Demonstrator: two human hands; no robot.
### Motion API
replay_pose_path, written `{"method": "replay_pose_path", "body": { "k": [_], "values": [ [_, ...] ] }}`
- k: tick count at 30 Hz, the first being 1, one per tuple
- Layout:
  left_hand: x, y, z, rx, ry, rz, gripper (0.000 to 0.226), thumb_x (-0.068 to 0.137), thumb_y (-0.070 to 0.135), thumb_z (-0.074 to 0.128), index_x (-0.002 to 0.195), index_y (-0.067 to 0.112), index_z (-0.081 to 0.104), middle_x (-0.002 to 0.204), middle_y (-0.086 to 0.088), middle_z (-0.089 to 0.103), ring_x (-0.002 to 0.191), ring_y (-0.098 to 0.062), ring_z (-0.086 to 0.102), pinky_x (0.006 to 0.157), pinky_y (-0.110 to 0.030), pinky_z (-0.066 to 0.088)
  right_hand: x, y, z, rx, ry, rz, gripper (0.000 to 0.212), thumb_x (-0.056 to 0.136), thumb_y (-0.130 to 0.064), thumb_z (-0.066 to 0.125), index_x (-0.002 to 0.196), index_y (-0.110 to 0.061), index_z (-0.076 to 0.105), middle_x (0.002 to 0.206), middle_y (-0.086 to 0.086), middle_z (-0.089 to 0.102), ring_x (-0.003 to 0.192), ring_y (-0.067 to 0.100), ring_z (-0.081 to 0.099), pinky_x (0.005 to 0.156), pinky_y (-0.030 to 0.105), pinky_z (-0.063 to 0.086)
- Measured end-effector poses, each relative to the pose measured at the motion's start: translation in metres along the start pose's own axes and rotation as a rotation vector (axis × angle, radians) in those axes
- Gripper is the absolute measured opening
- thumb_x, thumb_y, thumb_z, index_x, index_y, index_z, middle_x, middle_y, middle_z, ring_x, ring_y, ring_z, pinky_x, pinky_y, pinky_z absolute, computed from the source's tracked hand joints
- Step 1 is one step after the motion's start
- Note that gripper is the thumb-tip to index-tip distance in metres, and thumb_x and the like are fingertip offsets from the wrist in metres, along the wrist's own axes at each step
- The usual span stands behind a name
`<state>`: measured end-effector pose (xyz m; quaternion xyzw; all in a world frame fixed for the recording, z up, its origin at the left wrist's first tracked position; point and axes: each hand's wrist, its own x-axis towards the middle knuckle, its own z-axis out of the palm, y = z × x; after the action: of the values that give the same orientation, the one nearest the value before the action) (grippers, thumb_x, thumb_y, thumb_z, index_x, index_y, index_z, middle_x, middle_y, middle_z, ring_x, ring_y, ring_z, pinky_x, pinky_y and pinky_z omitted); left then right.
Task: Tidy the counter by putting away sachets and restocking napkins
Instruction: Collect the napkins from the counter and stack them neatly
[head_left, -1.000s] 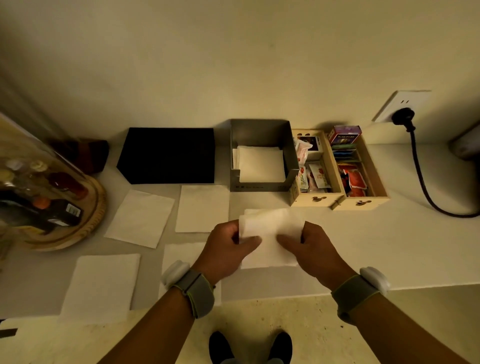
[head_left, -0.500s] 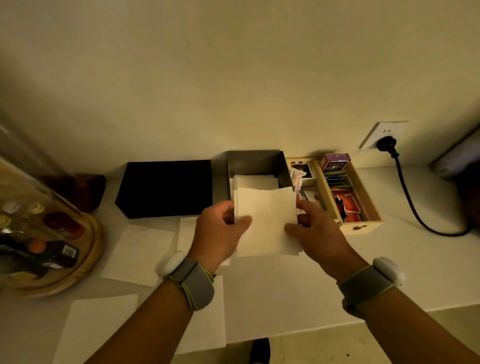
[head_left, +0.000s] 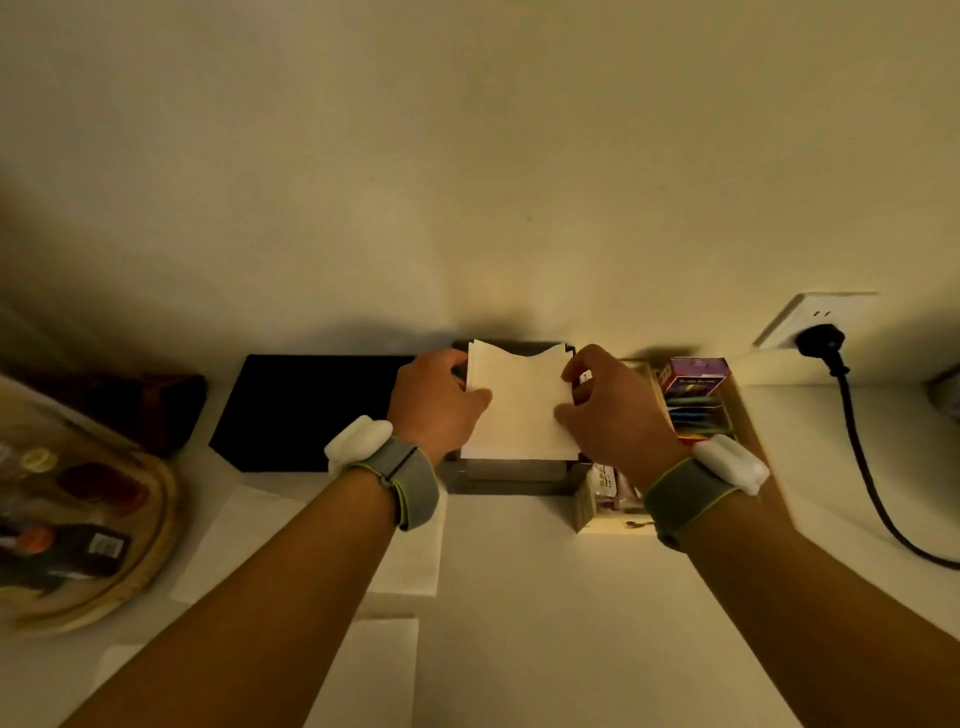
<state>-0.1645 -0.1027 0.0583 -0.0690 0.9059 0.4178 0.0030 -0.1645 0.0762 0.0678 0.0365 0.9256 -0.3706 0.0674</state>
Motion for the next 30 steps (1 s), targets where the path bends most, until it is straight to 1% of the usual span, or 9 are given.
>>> {"method": "replay_pose_path", "body": {
  "k": [4,8,14,17,20,23,25,27,30],
  "values": [
    [0.008,-0.001,0.004,0.048,-0.031,0.0,0.033,0.082,0.026,0.069,0.113,0.013,0.064,0.106,-0.009,0.072,0.092,-0.023,0.067,0.082,-0.04,0.056,0.012,0.0,0.001,-0.131,-0.014,-0.049,0.025,0.082,-0.014,0.067,0.103,-0.02,0.053,0.081,0.0,0.059,0.07,0.016,0.059,0.065,0.033,0.057],
    [0.011,0.0,0.005,0.138,0.01,0.0,0.048,0.085,0.036,0.065,0.125,0.012,0.057,0.106,-0.008,0.071,0.102,-0.024,0.063,0.089,-0.034,0.05,0.016,0.0,0.0,-0.179,-0.012,-0.105,0.026,0.082,-0.023,0.068,0.103,-0.021,0.054,0.082,0.002,0.066,0.072,0.018,0.063,0.07,0.034,0.055],
    [0.001,-0.004,-0.007,0.137,0.043,0.017,0.038,0.085,0.036,0.065,0.115,0.014,0.063,0.101,-0.006,0.071,0.097,-0.023,0.064,0.087,-0.039,0.052,0.014,-0.005,-0.001,-0.15,-0.044,-0.171,0.022,0.081,-0.026,0.069,0.098,-0.024,0.055,0.081,0.002,0.066,0.07,0.021,0.063,0.072,0.042,0.057],
    [-0.014,-0.016,-0.023,0.113,0.063,0.013,0.032,0.085,0.035,0.066,0.11,0.016,0.065,0.096,-0.004,0.071,0.089,-0.019,0.065,0.084,-0.038,0.054,0.008,-0.012,0.009,-0.159,-0.053,-0.192,0.021,0.081,-0.03,0.069,0.096,-0.028,0.056,0.083,-0.002,0.065,0.075,0.017,0.062,0.073,0.036,0.053],
    [-0.031,-0.035,-0.042,0.064,0.081,-0.01,0.028,0.084,0.033,0.068,0.107,0.017,0.067,0.093,-0.002,0.071,0.084,-0.015,0.066,0.08,-0.033,0.055,-0.004,-0.02,0.022,-0.149,-0.001,-0.245,0.019,0.08,-0.033,0.07,0.094,-0.029,0.058,0.081,-0.012,0.059,0.07,0.004,0.054,0.066,0.022,0.041],
    [-0.051,-0.071,-0.067,0.017,0.063,-0.05,0.025,0.083,0.03,0.069,0.103,0.015,0.069,0.091,-0.002,0.071,0.084,-0.015,0.066,0.081,-0.032,0.055,-0.023,-0.038,0.042,-0.131,0.032,-0.288,0.019,0.078,-0.034,0.072,0.088,-0.035,0.055,0.076,-0.02,0.053,0.066,-0.001,0.053,0.059,0.012,0.035],
    [-0.064,-0.094,-0.079,0.006,0.031,-0.064,0.023,0.083,0.029,0.069,0.102,0.015,0.069,0.09,-0.001,0.07,0.085,-0.015,0.066,0.081,-0.034,0.055,-0.036,-0.048,0.054,-0.125,0.037,-0.333,0.017,0.079,-0.035,0.071,0.087,-0.034,0.056,0.077,-0.018,0.056,0.066,0.001,0.056,0.058,0.013,0.039],
    [-0.077,-0.117,-0.093,0.018,0.019,-0.055,0.02,0.084,0.028,0.069,0.099,0.016,0.068,0.087,0.001,0.068,0.084,-0.016,0.066,0.079,-0.033,0.054,-0.049,-0.059,0.07,-0.127,0.04,-0.377,0.013,0.08,-0.033,0.069,0.086,-0.029,0.059,0.078,-0.012,0.06,0.065,0.005,0.058,0.059,0.017,0.045],
    [-0.098,-0.153,-0.115,0.027,0.015,-0.066,0.018,0.083,0.027,0.069,0.098,0.018,0.068,0.089,0.0,0.069,0.082,-0.015,0.064,0.076,-0.029,0.053,-0.067,-0.073,0.102,-0.159,-0.016,-0.391,0.014,0.081,-0.032,0.067,0.09,-0.024,0.06,0.078,-0.007,0.059,0.066,0.006,0.053,0.061,0.019,0.042]
  ]
}}
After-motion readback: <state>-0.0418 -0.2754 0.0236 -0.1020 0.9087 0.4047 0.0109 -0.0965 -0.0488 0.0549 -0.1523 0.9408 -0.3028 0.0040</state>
